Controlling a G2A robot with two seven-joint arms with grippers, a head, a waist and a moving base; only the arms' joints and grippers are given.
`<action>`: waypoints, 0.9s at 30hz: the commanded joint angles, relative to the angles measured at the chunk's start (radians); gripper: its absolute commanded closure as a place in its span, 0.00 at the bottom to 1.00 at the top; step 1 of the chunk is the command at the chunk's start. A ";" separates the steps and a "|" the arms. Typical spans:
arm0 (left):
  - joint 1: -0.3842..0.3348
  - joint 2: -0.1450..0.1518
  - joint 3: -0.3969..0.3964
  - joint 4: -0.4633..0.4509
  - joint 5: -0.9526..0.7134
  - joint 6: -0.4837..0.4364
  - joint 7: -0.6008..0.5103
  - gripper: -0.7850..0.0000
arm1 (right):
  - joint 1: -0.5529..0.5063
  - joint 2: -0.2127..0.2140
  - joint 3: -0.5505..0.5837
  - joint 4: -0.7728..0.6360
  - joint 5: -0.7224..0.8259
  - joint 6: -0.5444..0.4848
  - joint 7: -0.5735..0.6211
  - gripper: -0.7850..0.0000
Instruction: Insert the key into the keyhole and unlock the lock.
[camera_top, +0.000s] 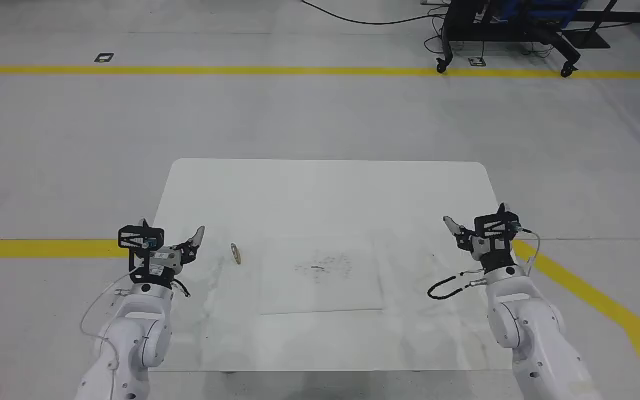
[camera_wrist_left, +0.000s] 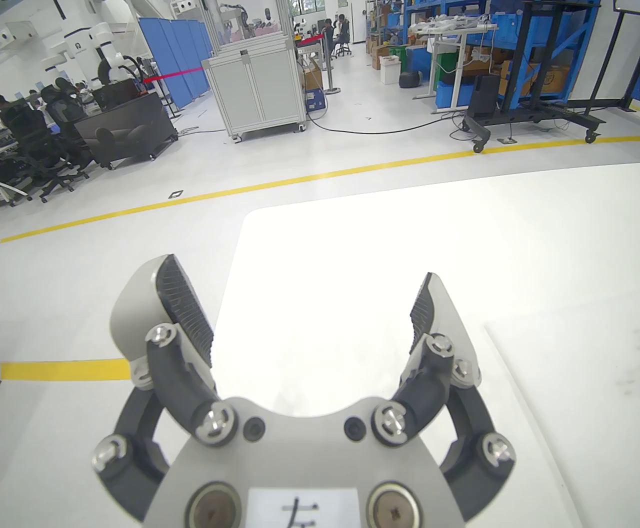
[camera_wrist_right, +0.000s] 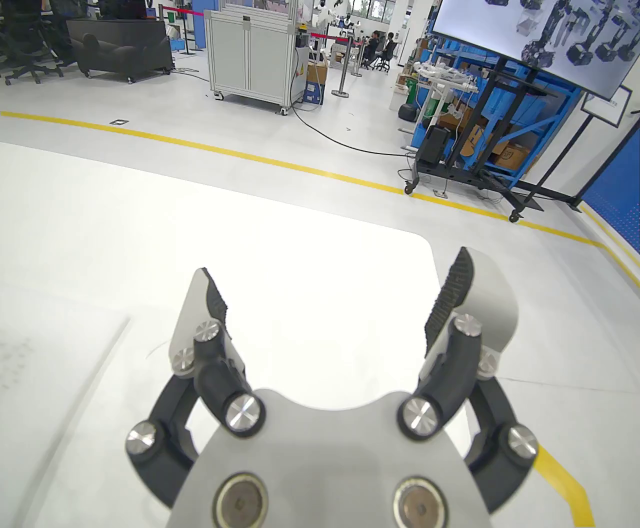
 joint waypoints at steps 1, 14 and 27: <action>0.000 0.000 0.000 0.000 0.000 0.000 0.000 0.00 | 0.016 0.001 -0.023 -0.002 -0.008 -0.067 0.014 0.00; 0.000 0.000 0.000 0.000 0.000 0.000 0.000 0.00 | 0.198 -0.010 -0.259 0.086 -0.112 -0.306 0.119 0.00; 0.000 0.000 0.000 0.000 0.000 0.000 0.000 0.00 | 0.334 -0.008 -0.374 0.193 -0.045 -0.754 0.106 0.00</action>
